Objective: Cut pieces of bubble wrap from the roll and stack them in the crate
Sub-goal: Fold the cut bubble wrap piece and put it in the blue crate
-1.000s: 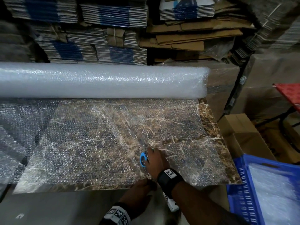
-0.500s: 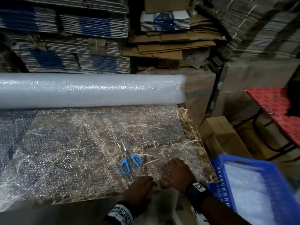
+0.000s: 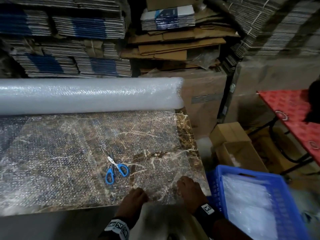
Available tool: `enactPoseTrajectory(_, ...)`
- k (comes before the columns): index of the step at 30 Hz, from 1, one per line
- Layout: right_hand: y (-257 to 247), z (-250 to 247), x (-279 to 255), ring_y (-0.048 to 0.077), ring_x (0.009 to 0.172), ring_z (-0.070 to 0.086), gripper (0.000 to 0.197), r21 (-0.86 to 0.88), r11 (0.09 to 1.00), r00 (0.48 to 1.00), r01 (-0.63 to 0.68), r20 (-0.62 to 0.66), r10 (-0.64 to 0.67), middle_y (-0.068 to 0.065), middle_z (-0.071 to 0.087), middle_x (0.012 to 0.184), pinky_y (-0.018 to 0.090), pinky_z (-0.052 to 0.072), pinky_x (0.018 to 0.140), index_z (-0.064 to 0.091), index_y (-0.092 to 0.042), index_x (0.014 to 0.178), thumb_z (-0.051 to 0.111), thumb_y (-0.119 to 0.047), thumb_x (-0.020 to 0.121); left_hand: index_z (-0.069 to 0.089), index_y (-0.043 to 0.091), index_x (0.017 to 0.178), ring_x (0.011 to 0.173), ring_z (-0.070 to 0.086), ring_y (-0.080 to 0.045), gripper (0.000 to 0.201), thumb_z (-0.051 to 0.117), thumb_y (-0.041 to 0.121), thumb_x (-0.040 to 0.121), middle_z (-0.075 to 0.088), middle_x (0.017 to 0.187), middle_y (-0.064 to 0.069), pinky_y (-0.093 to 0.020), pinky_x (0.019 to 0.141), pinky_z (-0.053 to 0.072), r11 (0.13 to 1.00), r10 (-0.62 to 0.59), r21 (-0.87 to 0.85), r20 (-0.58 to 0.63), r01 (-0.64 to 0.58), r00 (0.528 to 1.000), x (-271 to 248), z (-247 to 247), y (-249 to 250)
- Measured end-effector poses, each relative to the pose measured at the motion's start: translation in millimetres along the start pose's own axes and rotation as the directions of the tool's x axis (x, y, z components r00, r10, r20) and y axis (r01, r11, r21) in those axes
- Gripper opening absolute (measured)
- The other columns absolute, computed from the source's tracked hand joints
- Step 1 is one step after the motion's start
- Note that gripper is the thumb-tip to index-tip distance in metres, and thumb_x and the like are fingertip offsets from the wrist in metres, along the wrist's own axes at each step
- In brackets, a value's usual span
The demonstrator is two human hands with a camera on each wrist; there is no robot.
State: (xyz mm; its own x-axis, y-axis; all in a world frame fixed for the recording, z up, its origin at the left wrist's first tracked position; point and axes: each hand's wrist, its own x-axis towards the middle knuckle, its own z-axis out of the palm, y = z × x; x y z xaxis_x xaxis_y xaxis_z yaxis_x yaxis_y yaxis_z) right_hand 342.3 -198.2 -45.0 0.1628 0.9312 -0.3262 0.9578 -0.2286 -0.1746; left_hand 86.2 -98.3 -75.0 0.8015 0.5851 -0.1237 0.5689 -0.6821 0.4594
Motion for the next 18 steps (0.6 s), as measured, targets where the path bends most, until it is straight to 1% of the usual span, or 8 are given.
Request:
enactPoseTrajectory(2,8,-5,-1,0.023,0.134,0.036,0.046,0.013,0.998,0.998,0.065,0.011,-0.065,0.003,0.035,0.148,0.036,0.035,0.106,0.045,-0.019,0.135,0.043,-0.030,0.090,0.054,0.034,0.090,0.084,0.051,-0.011,0.037,0.069,0.004,0.075,0.048,0.095,0.014,-0.023,0.067,0.045,0.998,-0.058,0.028,0.029,0.058,0.998,2,-1,5)
enactPoseTrajectory(4,17,-10,-4,0.024,0.134,0.035,0.052,0.061,0.991,0.992,0.119,0.023,-0.121,0.004,0.037,0.147,0.039,0.034,0.108,0.047,-0.015,0.134,0.034,-0.034,0.087,0.056,0.030,0.100,0.092,0.053,-0.014,0.029,0.058,0.006,0.085,0.053,0.102,0.010,-0.025,0.074,0.043,0.994,-0.102,0.047,0.025,0.100,0.995,3,-6,13)
enactPoseTrajectory(5,21,-12,-6,0.025,0.134,0.038,0.051,0.087,0.985,0.988,0.149,0.016,-0.151,0.006,0.040,0.146,0.040,0.035,0.109,0.050,-0.013,0.132,0.035,-0.031,0.087,0.055,0.029,0.104,0.096,0.052,-0.015,0.027,0.052,0.007,0.088,0.054,0.105,0.008,-0.025,0.078,0.042,0.992,-0.124,0.033,0.025,0.123,0.992,3,-9,17)
enactPoseTrajectory(8,38,-13,-3,0.027,0.112,0.053,0.033,0.172,0.959,0.974,0.223,-0.008,-0.225,0.009,0.057,0.122,0.045,0.047,0.095,0.061,-0.011,0.108,0.045,-0.030,0.086,0.048,0.031,0.102,0.094,0.055,-0.014,0.015,0.044,0.018,0.095,0.057,0.104,0.007,-0.028,0.081,0.043,0.971,-0.231,-0.058,0.016,0.232,0.973,2,-17,27)
enactPoseTrajectory(10,47,-17,3,0.021,0.089,0.053,0.023,0.257,0.944,0.978,0.206,-0.010,-0.210,0.004,0.058,0.097,0.046,0.049,0.079,0.058,-0.015,0.090,0.044,-0.034,0.087,0.046,0.032,0.101,0.091,0.059,-0.016,0.010,0.042,0.024,0.098,0.062,0.103,0.006,-0.031,0.081,0.045,0.945,-0.310,-0.109,0.016,0.309,0.951,3,-22,29)
enactPoseTrajectory(12,52,-25,10,0.021,0.076,0.053,0.018,0.321,0.931,0.983,0.175,-0.009,-0.182,0.002,0.057,0.084,0.045,0.049,0.071,0.052,-0.019,0.083,0.045,-0.034,0.087,0.050,0.030,0.105,0.090,0.062,-0.017,0.009,0.044,0.025,0.099,0.065,0.102,0.005,-0.030,0.079,0.046,0.913,-0.371,-0.175,0.013,0.367,0.929,6,-27,31)
enactPoseTrajectory(15,58,-29,22,0.022,0.070,0.057,0.019,0.431,0.894,0.992,0.120,-0.018,-0.125,0.003,0.059,0.075,0.043,0.050,0.066,0.051,-0.017,0.081,0.047,-0.036,0.085,0.048,0.029,0.111,0.078,0.060,-0.011,0.014,0.051,0.025,0.097,0.066,0.094,0.008,-0.027,0.069,0.043,0.884,-0.410,-0.254,-0.017,0.393,0.912,13,-36,32)
enactPoseTrajectory(18,64,-32,36,0.021,0.072,0.061,0.015,0.511,0.857,0.997,0.071,-0.033,-0.063,0.003,0.063,0.077,0.038,0.050,0.068,0.057,-0.018,0.083,0.055,-0.033,0.086,0.047,0.031,0.105,0.068,0.063,-0.009,0.014,0.052,0.021,0.096,0.066,0.085,0.006,-0.031,0.065,0.051,0.855,-0.441,-0.316,-0.024,0.412,0.897,26,-40,26)
